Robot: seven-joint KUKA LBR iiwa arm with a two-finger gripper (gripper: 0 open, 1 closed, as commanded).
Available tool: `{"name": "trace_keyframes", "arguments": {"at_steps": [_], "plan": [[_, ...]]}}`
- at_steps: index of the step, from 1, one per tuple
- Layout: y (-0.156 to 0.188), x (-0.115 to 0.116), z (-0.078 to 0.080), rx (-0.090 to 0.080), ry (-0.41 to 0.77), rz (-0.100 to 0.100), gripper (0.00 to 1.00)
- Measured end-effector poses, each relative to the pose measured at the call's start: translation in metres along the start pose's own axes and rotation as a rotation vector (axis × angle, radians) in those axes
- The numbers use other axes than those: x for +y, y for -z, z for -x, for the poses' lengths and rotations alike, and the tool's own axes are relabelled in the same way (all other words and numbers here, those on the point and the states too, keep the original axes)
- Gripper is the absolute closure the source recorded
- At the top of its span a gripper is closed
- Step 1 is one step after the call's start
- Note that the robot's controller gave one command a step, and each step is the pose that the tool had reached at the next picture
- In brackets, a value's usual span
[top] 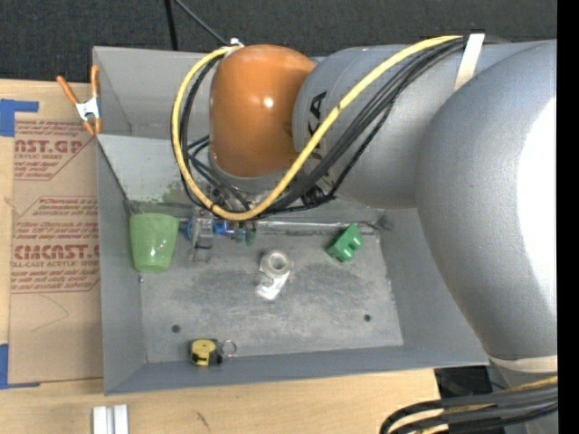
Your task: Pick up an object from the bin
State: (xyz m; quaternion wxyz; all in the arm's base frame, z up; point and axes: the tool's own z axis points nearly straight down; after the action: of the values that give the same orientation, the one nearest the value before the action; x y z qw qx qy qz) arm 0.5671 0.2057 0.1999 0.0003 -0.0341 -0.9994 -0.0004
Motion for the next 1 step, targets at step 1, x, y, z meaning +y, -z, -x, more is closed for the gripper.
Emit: {"name": "trace_keyframes", "arguments": {"at_steps": [1], "plan": [[0.018,-0.0346,-0.0269,-0.001,-0.002,-0.002,1.0]]}}
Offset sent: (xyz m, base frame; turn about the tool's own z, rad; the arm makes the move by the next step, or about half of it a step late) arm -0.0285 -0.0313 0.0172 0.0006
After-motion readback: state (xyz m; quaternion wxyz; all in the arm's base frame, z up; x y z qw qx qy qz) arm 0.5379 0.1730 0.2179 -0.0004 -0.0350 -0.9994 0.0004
